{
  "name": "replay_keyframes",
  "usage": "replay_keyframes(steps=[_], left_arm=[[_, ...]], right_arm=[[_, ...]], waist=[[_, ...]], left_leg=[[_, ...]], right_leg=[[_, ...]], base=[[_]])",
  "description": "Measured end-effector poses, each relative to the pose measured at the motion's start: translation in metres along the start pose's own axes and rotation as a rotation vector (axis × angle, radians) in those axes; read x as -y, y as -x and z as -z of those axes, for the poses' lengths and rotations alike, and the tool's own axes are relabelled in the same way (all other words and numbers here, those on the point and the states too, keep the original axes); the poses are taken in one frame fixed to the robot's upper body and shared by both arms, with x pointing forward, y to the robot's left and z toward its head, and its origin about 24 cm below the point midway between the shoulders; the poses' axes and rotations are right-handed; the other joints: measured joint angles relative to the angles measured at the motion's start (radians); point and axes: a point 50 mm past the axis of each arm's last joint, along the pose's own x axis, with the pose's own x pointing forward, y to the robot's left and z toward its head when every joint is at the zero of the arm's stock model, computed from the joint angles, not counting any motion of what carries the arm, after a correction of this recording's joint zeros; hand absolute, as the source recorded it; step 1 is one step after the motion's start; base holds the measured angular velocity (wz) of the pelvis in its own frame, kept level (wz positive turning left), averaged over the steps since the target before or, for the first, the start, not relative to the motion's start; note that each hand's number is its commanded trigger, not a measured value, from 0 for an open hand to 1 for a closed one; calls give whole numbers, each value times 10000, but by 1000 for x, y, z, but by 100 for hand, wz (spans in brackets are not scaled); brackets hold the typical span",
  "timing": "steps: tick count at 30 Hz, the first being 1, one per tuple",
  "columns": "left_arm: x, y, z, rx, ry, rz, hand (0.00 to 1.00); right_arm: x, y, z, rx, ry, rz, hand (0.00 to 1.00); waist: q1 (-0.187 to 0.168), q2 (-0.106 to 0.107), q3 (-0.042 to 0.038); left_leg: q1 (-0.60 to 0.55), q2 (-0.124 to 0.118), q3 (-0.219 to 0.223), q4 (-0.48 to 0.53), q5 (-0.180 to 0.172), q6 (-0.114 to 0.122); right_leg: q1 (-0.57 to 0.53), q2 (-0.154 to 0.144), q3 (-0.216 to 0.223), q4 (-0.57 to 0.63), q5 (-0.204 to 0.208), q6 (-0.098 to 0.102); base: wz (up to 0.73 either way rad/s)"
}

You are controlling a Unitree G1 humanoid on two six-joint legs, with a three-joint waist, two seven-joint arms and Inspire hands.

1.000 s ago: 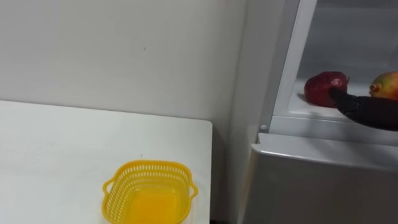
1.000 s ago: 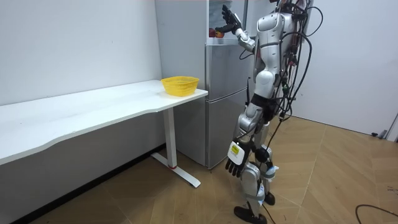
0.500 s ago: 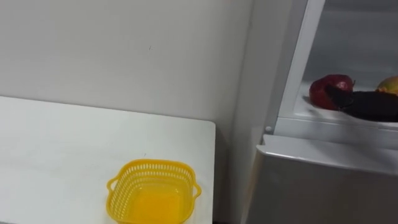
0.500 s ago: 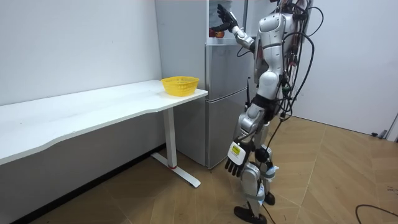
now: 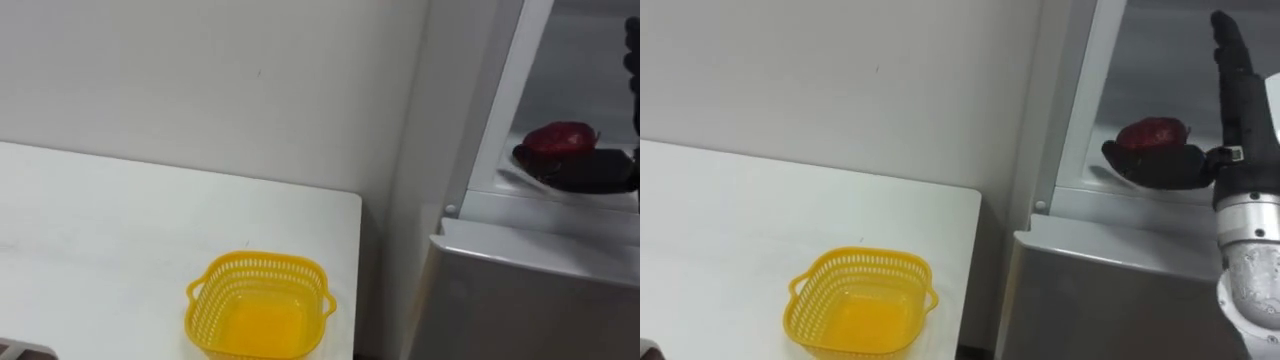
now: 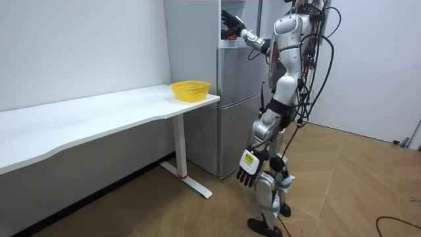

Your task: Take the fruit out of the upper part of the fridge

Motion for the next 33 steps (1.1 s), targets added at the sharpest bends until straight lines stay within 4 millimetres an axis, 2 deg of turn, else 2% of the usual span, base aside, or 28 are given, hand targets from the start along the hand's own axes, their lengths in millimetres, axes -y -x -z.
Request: replay_keyframes(steps=[7, 12, 25, 33], left_arm=[[-3, 1, 1, -86, -43, 166, 0], [-2, 1, 3, -278, -3, 337, 0], [-2, 0, 7, -678, 104, 482, 0], [-2, 1, 9, -896, 153, 453, 0]], right_arm=[[-1, -14, -8, 222, 373, -383, 0], [-2, -14, -5, -37, 491, -699, 0], [-1, -13, 25, -1622, 871, -1706, 0], [-1, -15, 33, -2138, 559, -1819, 0]], waist=[[8, -81, -11], [16, -188, -3], [16, -238, -19], [19, -344, -97]], left_leg=[[-16, -4, -93, 39, 0, 0], [-34, -10, -142, 74, 0, 0], [-26, -20, -132, 66, 0, 0], [23, -31, -138, 78, 0, 0]], right_leg=[[35, 3, 0, 5, 0, 0], [70, 1, 1, 3, 0, 0], [103, 2, 87, 11, 0, 0], [151, -2, 113, -1, 0, 0]], base=[[2], [3], [0], [0]])
